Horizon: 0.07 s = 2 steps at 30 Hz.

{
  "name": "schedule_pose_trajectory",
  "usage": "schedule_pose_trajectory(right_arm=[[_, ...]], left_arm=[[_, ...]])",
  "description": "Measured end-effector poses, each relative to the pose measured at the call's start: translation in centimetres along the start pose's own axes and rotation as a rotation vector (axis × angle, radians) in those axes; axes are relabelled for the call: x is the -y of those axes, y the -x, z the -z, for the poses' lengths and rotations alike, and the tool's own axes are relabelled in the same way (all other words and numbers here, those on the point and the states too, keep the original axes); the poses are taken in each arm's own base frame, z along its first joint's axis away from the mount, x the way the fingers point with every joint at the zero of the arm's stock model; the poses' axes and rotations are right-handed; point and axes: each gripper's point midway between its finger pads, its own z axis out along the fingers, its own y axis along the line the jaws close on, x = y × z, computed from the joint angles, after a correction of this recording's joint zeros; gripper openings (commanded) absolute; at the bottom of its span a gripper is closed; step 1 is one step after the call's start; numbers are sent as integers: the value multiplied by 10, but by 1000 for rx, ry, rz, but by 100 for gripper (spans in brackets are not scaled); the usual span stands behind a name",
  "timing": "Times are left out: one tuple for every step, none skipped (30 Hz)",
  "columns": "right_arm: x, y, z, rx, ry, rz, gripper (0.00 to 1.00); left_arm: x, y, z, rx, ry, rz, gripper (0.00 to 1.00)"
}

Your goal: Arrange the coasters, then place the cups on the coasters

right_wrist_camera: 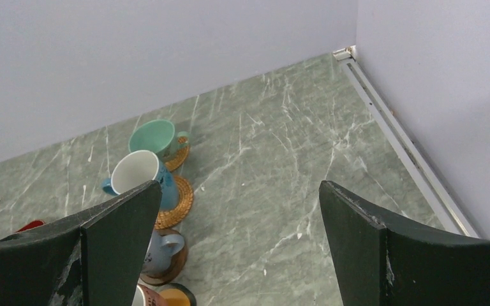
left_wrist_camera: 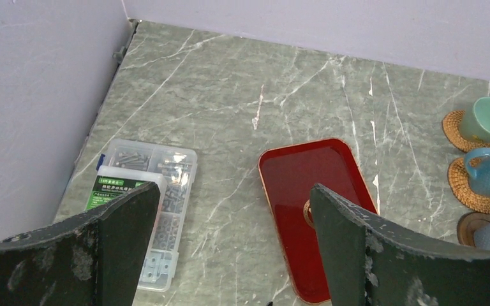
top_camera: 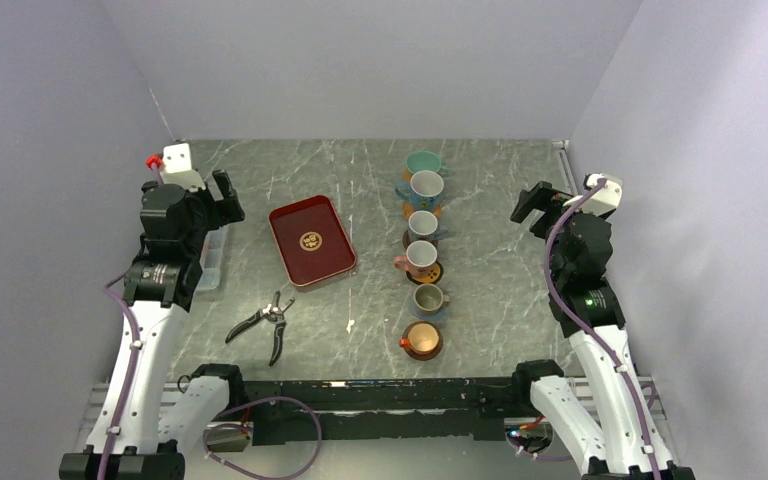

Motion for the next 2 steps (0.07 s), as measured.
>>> schedule_pose_trajectory(right_arm=[[0,0,0,0,0,1,100],[0,0,0,0,0,1,100]], left_arm=[[0,0,0,1,0,0,94],[0,1,0,3,-1,1,94]])
